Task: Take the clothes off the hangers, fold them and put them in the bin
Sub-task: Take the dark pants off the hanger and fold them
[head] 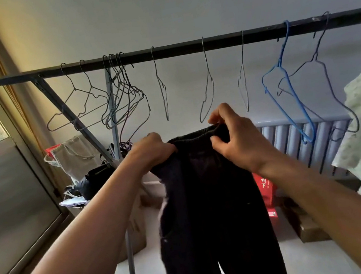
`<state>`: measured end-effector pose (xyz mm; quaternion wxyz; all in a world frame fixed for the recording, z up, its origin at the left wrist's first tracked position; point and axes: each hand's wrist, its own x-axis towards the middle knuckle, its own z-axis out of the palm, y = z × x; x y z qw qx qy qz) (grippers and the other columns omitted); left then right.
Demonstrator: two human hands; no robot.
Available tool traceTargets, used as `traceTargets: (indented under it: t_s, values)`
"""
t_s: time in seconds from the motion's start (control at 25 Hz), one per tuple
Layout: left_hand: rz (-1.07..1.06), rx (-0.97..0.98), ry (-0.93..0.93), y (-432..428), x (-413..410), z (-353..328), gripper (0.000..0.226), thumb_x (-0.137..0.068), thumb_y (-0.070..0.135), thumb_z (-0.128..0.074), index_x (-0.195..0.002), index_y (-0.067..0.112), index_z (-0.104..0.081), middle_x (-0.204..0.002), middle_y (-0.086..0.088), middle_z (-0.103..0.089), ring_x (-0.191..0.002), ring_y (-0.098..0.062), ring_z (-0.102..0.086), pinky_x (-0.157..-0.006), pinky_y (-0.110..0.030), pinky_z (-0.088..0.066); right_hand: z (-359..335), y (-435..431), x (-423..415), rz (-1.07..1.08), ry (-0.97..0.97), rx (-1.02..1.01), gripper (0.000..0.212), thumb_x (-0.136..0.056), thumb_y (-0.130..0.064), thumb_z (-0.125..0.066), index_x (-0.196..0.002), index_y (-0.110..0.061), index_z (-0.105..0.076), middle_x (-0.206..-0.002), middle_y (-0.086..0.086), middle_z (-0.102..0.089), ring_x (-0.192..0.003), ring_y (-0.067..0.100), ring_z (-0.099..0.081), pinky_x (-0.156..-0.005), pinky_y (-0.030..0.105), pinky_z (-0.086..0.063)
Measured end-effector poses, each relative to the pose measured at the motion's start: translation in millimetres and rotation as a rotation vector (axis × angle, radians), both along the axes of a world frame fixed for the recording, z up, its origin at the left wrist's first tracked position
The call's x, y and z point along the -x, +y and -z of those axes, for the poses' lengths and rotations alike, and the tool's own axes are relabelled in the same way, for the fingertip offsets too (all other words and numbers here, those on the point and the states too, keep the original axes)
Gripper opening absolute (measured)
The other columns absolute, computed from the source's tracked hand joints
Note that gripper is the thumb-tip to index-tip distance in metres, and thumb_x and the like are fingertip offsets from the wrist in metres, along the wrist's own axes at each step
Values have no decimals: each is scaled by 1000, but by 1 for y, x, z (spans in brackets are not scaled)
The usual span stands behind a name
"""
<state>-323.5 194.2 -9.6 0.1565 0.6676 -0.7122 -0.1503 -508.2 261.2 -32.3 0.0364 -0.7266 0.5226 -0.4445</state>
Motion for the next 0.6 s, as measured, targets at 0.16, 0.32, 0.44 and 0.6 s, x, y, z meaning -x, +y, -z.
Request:
traceTargets:
  t_s: [0.16,0.32,0.44,0.6]
  values:
    - [-49,-340,687,11,6,14,25,-93,5,-47,-69,7,-52,-41,-2,-49,-30,-12,-45,-37,-15,-35,27,7,-27,68,-114,1,39,-85,-13,-67,-118,-13,-47,-102,2,-62,-97,21,-64,-88,36,-52]
    - [-108,-352,912,20,7,22,26,-94,9,-46,-69,5,-55,-38,-2,-53,-26,-9,-44,-33,-13,-36,45,10,-39,47,-278,-40,22,-84,-14,-70,-103,-14,-59,-94,-3,-67,-87,9,-65,-80,31,-55]
    - [-91,-377,910,26,5,21,22,-92,12,-49,-71,9,-55,-39,0,-54,-27,-8,-44,-35,-14,-38,49,7,-37,86,-334,-36,14,-84,-18,-71,-97,-16,-66,-86,-8,-68,-80,3,-64,-76,29,-56]
    - [-95,-356,991,31,9,18,24,-94,11,-46,-71,8,-54,-39,0,-54,-26,-8,-43,-34,-13,-38,50,10,-46,24,-435,-64,20,-86,-35,-69,-99,-19,-69,-88,-9,-69,-81,2,-66,-77,32,-56]
